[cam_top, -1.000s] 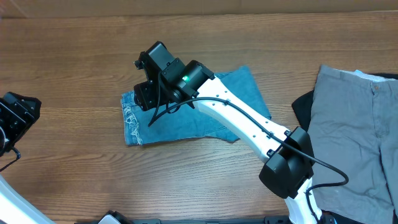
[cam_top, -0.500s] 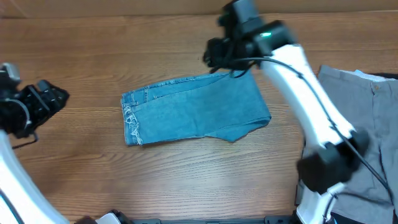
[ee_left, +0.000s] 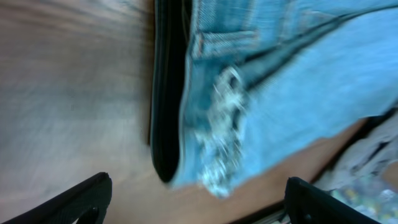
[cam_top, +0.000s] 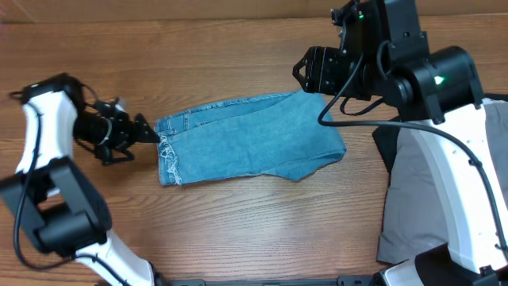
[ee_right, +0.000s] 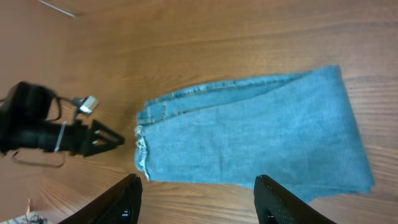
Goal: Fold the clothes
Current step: 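Grasp the left edge of the folded jeans with the left gripper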
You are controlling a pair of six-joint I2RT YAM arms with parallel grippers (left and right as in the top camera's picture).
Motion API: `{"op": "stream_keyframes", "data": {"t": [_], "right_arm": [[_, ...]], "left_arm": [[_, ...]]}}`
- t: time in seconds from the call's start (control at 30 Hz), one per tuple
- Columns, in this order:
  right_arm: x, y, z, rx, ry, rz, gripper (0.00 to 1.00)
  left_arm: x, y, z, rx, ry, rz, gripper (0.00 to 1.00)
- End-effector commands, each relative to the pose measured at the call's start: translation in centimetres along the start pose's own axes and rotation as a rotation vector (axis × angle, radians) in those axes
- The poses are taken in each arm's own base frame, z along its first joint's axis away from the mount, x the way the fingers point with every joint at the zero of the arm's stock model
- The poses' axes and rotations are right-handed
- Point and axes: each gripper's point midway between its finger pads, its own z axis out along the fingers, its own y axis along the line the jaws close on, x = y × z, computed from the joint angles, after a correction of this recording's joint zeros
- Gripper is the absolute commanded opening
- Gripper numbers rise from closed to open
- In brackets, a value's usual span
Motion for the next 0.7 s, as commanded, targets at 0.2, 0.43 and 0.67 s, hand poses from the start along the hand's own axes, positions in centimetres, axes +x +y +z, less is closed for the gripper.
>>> {"op": "stream_keyframes", "data": {"t": [0.2, 0.43, 0.67], "right_arm": [[0.2, -1.4, 0.0, 0.066, 0.004, 0.010, 0.62], [0.2, -1.4, 0.0, 0.066, 0.004, 0.010, 0.62], [0.1, -1.5, 0.0, 0.072, 0.000, 0.010, 0.62]], "left_arm": [[-1.4, 1.8, 6.5, -0.125, 0.117, 0.051, 0.93], [-1.8, 1.6, 9.4, -0.137, 0.154, 0.063, 0.89], [-1.1, 1.9, 11.4, -0.232, 0.202, 0.057, 0.66]]}}
